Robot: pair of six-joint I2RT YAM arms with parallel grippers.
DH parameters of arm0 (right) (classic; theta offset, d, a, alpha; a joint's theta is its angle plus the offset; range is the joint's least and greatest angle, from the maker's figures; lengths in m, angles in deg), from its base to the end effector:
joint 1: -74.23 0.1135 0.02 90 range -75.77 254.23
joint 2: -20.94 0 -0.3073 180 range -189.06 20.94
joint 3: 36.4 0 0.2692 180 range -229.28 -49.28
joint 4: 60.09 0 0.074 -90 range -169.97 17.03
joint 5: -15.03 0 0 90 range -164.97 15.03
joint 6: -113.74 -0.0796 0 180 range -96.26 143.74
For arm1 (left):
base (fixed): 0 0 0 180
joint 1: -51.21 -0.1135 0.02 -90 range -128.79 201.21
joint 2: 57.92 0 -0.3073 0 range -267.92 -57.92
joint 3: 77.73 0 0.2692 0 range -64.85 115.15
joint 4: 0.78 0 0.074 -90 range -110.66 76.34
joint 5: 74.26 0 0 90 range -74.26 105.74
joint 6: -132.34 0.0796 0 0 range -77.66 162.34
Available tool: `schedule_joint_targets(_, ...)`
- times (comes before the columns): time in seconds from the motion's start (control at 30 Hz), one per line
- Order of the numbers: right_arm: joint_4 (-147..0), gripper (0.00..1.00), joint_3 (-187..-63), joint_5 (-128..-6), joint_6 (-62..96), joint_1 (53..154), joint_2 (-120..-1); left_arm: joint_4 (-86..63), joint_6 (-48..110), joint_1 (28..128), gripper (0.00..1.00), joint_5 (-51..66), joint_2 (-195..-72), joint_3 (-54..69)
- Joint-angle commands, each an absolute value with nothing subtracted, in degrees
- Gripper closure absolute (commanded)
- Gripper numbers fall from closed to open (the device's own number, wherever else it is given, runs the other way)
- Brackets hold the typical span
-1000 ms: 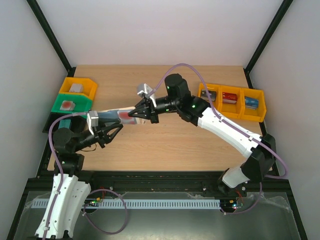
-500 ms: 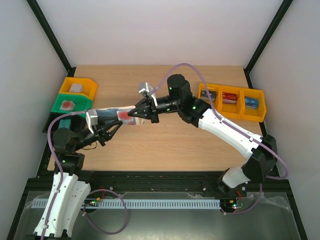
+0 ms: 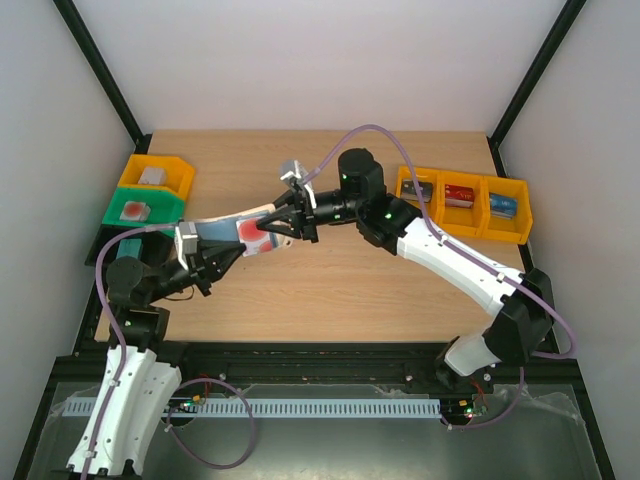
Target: Take the credit cards out of the card holder
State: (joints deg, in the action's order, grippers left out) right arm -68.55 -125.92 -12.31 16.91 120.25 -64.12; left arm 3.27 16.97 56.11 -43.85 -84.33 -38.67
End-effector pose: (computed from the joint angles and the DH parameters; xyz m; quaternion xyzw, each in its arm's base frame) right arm 0.2076 0.3169 0.4329 -0.5436 0.4696 0.5998 0.3525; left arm 0.1106 -0.0784 0.3420 0.3003 0.5806 -0.4681 0.5946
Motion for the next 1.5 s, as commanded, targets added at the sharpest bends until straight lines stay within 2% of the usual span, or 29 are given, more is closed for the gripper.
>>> schedule_joint_targets(0.0,-67.5,0.80,-124.8,-8.6,17.8,119.8,-63.3,9.6,10.5,54.8,0.98,-44.4,-83.5,-39.4)
schedule_joint_targets(0.23,-69.4,0.74,-122.5,-5.6,19.7,118.1,-61.5,9.9,10.1,54.3,0.98,-43.9,-83.4,-39.5)
schedule_joint_targets(0.3,-70.6,0.78,-122.9,-4.7,20.2,118.0,-61.9,9.7,10.2,54.3,0.98,-43.9,-83.4,-39.6)
schedule_joint_targets(0.47,-72.2,0.98,-123.5,-4.9,20.9,117.8,-62.6,9.7,10.5,54.2,0.98,-44.3,-83.5,-39.3)
schedule_joint_targets(0.9,-76.9,0.98,-119.9,-6.5,23.3,109.3,-57.9,5.9,13.7,53.6,0.98,-43.9,-83.2,-38.6)
schedule_joint_targets(1.0,-76.8,0.98,-118.8,-10.3,21.7,107.3,-56.9,4.3,14.8,53.6,0.98,-42.4,-83.2,-38.3)
schedule_joint_targets(1.1,-75.5,0.98,-117.7,-21.7,14.4,104.9,-57.8,-1.8,17.6,53.2,0.98,-34.6,-82.8,-36.8)
schedule_joint_targets(1.27,-86.0,0.98,-122.4,-28.4,9.1,103.7,-65.1,-12.4,24.7,49.0,0.98,-12.3,-83.1,-31.7)
schedule_joint_targets(1.47,-87.4,0.98,-120.2,-33.5,11.1,103.7,-63.1,-33.7,39.6,44.0,0.98,-4.0,-88.7,-22.2)
